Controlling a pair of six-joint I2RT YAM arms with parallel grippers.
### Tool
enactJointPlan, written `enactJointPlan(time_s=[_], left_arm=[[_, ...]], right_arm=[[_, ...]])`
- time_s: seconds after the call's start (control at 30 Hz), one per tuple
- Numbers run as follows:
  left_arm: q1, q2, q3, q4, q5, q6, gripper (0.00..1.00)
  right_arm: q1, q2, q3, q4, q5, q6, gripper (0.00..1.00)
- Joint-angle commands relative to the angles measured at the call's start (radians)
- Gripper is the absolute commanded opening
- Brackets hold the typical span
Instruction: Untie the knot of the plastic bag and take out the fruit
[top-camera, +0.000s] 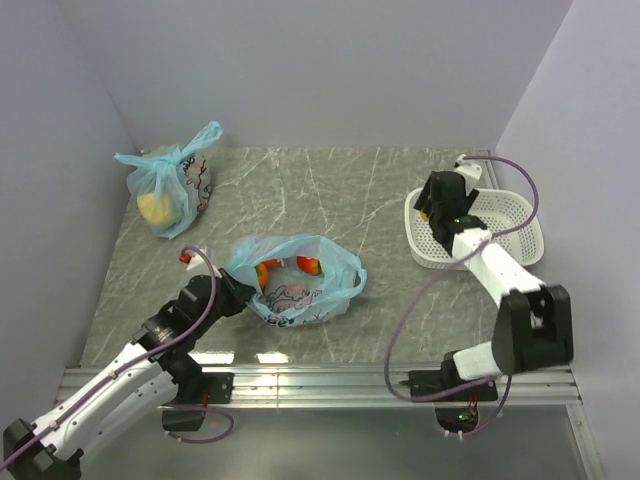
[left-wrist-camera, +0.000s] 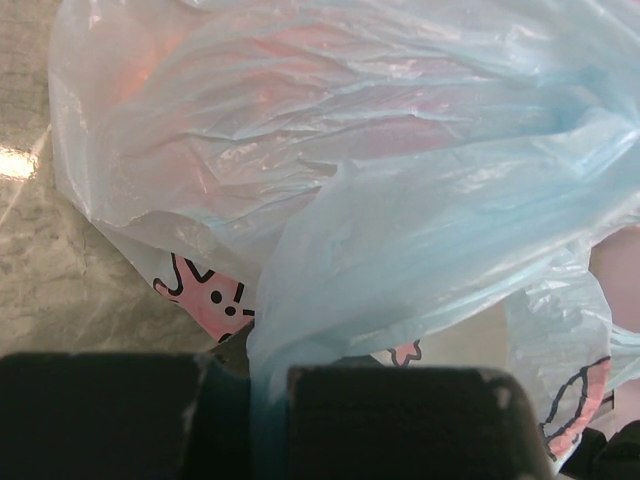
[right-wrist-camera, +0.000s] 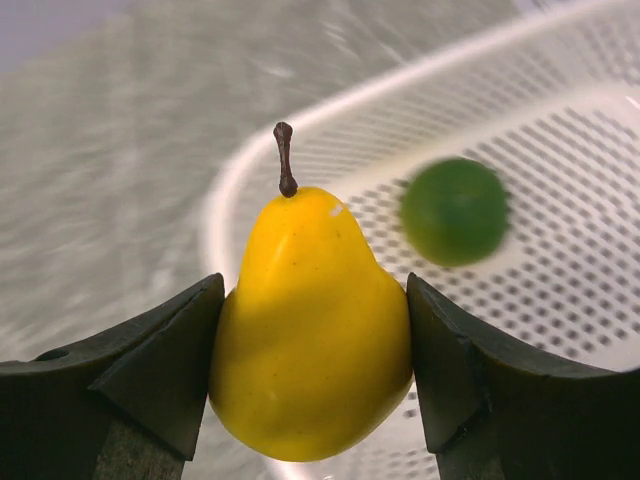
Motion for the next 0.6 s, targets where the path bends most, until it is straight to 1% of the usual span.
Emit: enactJointPlan(time_s=[0.0,0.07,0.1,0.13,0.2,0.27,0.4,0.43,0.47,0.5,0.57], left_arm=[[-0.004,-0.014,0.022,-0.001,0.03,0.029,0.01],[-0.005,-0.02,0.021,-0.007,0.032,0.031,0.01],[-0.004,-0.023,0.016,-0.007,0.041,0.032,0.01],[-0.005,-0.026,0.013,-0.002,0.044,0.029,0.0],[-0.004,-0.035,0.015,-0.004,0.047,0.028,0.01],[-0.004,-0.038,0.018,-0.013,0.041,0.026,0.01],[-0.004,-0.037,0.009,-0.002,0.047,0.026,0.0],[-0.004,-0.035,0.007,0.001,0.049,0.025,0.01],[-0.004,-0.025,0.006,0.001,0.047,0.026,0.01],[-0.004,-0.019,0.009,0.001,0.044,0.031,0.0],[-0.005,0.001,0.013,-0.001,0.035,0.032,0.01]], right_arm=[[-0.066,0.123,0.078,-0.101,0.061,0.109,0.29],[-0.086,0.165,0.114,-0.124,0.079,0.11,0.52],[-0.09,0.194,0.125,-0.143,0.095,0.105,0.74],[-0.092,0.211,0.151,-0.16,0.11,0.096,0.84],[-0.093,0.239,0.177,-0.196,0.136,0.087,0.98],[-0.093,0.23,0.18,-0.212,0.118,0.079,1.0],[-0.066,0.117,0.124,-0.163,0.029,0.076,1.0],[-0.049,0.089,0.101,-0.154,-0.017,0.065,1.0],[-0.028,0.028,0.087,-0.14,-0.04,0.056,1.0],[0.039,-0.006,0.07,-0.108,-0.063,0.044,1.0],[0.128,-0.089,0.038,-0.079,-0.097,-0.015,1.0]])
